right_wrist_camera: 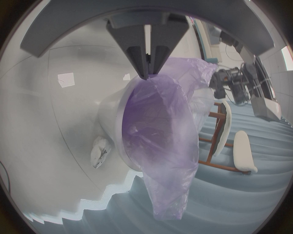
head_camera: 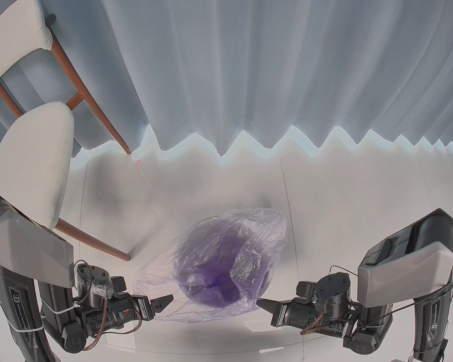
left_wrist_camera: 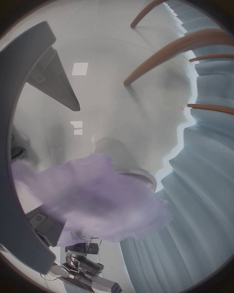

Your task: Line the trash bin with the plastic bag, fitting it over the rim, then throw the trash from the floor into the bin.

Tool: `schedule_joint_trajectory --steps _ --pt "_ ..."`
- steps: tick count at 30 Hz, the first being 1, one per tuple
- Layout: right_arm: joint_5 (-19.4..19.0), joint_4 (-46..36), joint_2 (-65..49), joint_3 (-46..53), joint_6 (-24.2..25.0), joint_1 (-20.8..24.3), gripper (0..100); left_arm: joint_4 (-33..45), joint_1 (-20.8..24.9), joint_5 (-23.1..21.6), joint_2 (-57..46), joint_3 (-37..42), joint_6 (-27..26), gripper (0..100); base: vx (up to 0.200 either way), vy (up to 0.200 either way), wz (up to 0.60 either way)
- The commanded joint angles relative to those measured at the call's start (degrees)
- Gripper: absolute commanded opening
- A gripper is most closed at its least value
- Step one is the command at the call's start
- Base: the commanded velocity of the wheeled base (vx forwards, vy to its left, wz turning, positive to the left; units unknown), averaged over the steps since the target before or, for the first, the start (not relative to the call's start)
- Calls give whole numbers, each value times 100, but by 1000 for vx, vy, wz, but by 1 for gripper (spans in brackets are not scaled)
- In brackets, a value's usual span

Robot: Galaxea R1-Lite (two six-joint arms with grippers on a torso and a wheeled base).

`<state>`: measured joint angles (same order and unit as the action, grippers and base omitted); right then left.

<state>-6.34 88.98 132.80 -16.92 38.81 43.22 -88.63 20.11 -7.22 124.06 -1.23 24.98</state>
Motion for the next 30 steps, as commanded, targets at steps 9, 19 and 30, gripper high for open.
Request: schedule_joint_trajectory --steps 9,19,30 --pt "660 102 -404 -1323 645 -279 0 12 -87 106 -374 -606 51 100 -156 0 0" --pt "854 85 -536 -1296 671 -428 0 21 -60 124 -515 -554 192 100 0 0 0" --pt "397 -74 -325 -505 249 -437 0 12 45 502 320 -378 -213 100 0 0 0"
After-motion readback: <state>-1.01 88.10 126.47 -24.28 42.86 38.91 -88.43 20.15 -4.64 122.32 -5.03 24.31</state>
